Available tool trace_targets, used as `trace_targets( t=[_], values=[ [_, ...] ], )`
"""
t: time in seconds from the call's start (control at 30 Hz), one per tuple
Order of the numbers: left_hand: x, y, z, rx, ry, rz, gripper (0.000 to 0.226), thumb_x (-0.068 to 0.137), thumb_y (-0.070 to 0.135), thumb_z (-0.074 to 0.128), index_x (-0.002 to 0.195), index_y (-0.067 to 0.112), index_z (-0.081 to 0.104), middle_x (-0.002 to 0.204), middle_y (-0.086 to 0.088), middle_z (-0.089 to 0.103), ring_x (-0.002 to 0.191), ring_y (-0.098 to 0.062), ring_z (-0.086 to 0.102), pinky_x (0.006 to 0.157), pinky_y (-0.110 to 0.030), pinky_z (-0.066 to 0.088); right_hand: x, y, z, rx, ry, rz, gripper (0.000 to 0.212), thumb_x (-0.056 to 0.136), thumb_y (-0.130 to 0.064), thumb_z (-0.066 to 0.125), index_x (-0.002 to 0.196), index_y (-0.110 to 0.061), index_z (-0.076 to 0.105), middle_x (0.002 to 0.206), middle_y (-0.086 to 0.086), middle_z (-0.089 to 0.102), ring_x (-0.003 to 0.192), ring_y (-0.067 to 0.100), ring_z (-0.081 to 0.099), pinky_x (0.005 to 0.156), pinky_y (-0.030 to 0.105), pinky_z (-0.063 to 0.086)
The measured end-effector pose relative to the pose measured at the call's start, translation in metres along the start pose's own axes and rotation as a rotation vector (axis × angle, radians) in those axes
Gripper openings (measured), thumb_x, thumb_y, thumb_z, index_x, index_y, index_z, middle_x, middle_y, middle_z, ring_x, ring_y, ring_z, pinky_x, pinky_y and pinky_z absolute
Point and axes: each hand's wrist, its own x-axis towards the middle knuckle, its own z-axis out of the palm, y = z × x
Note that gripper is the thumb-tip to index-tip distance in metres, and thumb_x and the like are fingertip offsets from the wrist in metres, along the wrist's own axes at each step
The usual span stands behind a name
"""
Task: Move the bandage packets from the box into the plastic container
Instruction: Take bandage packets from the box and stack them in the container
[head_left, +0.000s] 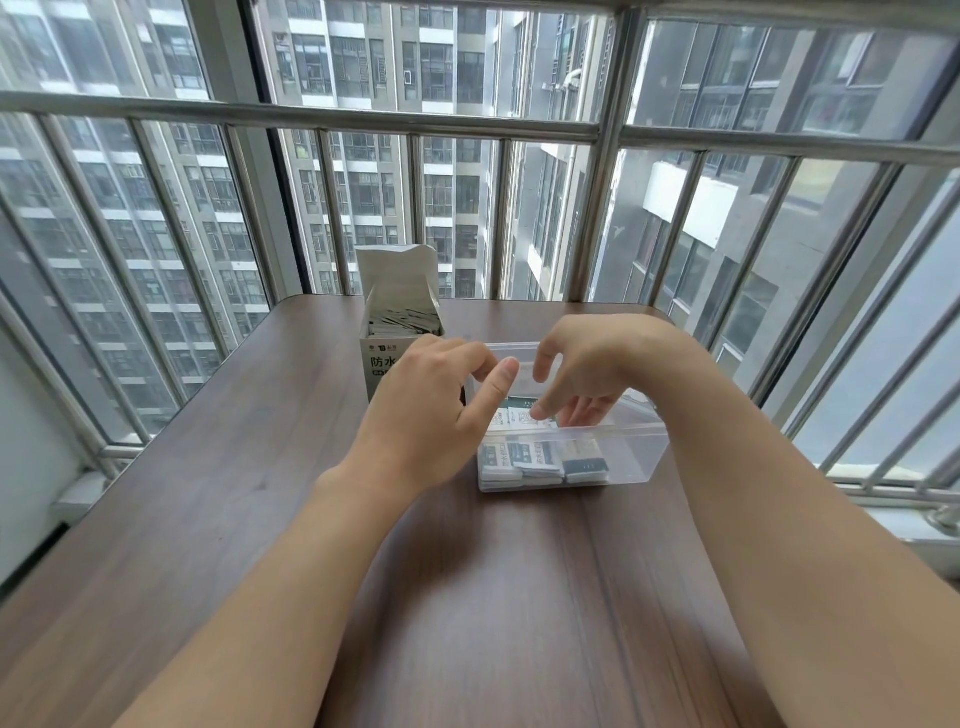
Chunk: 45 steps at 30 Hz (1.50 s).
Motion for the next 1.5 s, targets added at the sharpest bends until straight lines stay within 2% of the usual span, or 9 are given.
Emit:
trace_targets(
  t=[0.23, 0.37, 0.53, 0.77, 0.93, 1.07, 1.23, 1.37, 1.5],
  values=[
    [-0.001, -0.002, 0.002, 0.029, -0.029, 0.037, 0.056, 0.099, 0.056, 0.033, 0.075, 0.022, 0.070, 0.095, 0.009, 0.066, 0.104, -0.013, 0.051, 0.089, -0.026, 0.037, 0.004, 0.010, -0.004, -0.092, 0.097, 0.083, 0.040, 0.084, -0.023, 0.083, 0.111, 0.002, 0.067, 0.079, 0.015, 0.077, 0.063, 0.023, 0.077, 0.075, 0.040, 0.065],
    [-0.003, -0.003, 0.005, 0.062, -0.087, 0.069, 0.066, 0.101, 0.056, 0.024, 0.071, 0.024, 0.074, 0.116, 0.005, 0.064, 0.123, -0.014, 0.045, 0.102, -0.040, 0.038, 0.002, 0.002, -0.004, -0.072, 0.111, 0.002, 0.033, 0.087, -0.030, 0.080, 0.108, -0.005, 0.070, 0.078, 0.010, 0.077, 0.063, 0.017, 0.076, 0.063, 0.029, 0.063],
    [-0.003, -0.001, 0.006, 0.065, -0.118, 0.074, 0.074, 0.101, 0.056, 0.015, 0.074, 0.023, 0.076, 0.120, 0.005, 0.061, 0.126, -0.014, 0.042, 0.104, -0.043, 0.035, 0.005, -0.008, 0.011, -0.128, 0.075, 0.032, 0.050, 0.077, -0.048, 0.084, 0.104, -0.008, 0.070, 0.078, 0.008, 0.077, 0.073, 0.019, 0.078, 0.073, 0.033, 0.064],
    [-0.003, -0.004, 0.006, -0.030, -0.020, 0.096, 0.071, 0.103, 0.054, 0.016, 0.076, 0.024, 0.075, 0.115, 0.000, 0.063, 0.122, -0.016, 0.045, 0.100, -0.046, 0.039, 0.005, -0.014, 0.019, -0.189, 0.127, 0.035, 0.039, 0.075, -0.038, 0.087, 0.094, -0.009, 0.070, 0.069, 0.004, 0.073, 0.057, 0.016, 0.070, 0.070, 0.032, 0.063],
    [0.002, -0.005, -0.006, -0.046, 0.398, 0.126, 0.053, 0.103, 0.035, 0.032, 0.078, 0.006, 0.070, 0.095, -0.006, 0.066, 0.096, -0.026, 0.058, 0.084, -0.041, 0.044, -0.007, -0.015, 0.011, -0.118, 0.163, 0.031, 0.032, 0.081, -0.028, 0.083, 0.099, -0.005, 0.068, 0.071, 0.006, 0.071, 0.055, 0.016, 0.073, 0.057, 0.028, 0.062],
    [0.004, -0.036, -0.024, -0.174, 0.812, -0.121, 0.024, 0.092, 0.025, 0.053, 0.102, 0.006, 0.062, 0.100, 0.000, 0.059, 0.097, -0.021, 0.057, 0.086, -0.046, 0.050, -0.020, -0.017, -0.006, -0.052, 0.264, -0.117, 0.028, 0.088, -0.026, 0.078, 0.107, -0.008, 0.069, 0.076, 0.006, 0.073, 0.056, 0.010, 0.071, 0.046, 0.020, 0.052],
    [-0.008, -0.063, -0.013, -0.436, 0.384, -0.420, 0.097, 0.067, 0.035, 0.074, 0.152, 0.025, 0.029, 0.152, 0.004, 0.039, 0.140, -0.014, 0.038, 0.119, -0.039, 0.032, -0.025, -0.049, 0.009, 0.026, 0.522, -0.566, 0.013, 0.092, -0.023, 0.073, 0.105, -0.021, 0.077, 0.092, -0.012, 0.070, 0.075, 0.003, 0.065, 0.073, 0.022, 0.057],
    [-0.007, -0.083, 0.004, -0.535, 0.169, -0.489, 0.135, 0.049, 0.048, 0.092, 0.154, 0.048, 0.007, 0.154, 0.021, 0.034, 0.143, -0.006, 0.040, 0.117, -0.037, 0.036, -0.014, -0.077, 0.023, -0.029, 0.524, -0.666, 0.017, 0.093, -0.016, 0.072, 0.107, -0.025, 0.078, 0.098, -0.019, 0.068, 0.073, -0.009, 0.058, 0.072, 0.003, 0.042],
    [-0.007, -0.096, 0.019, -0.616, 0.153, -0.496, 0.139, 0.045, 0.040, 0.095, 0.154, 0.051, 0.010, 0.147, 0.023, 0.045, 0.131, -0.007, 0.055, 0.109, -0.044, 0.049, 0.016, -0.105, 0.020, -0.299, 0.596, -0.552, 0.021, 0.089, -0.002, 0.069, 0.092, -0.020, 0.079, 0.096, -0.002, 0.072, 0.082, 0.019, 0.069, 0.077, 0.035, 0.060]
  ],
)
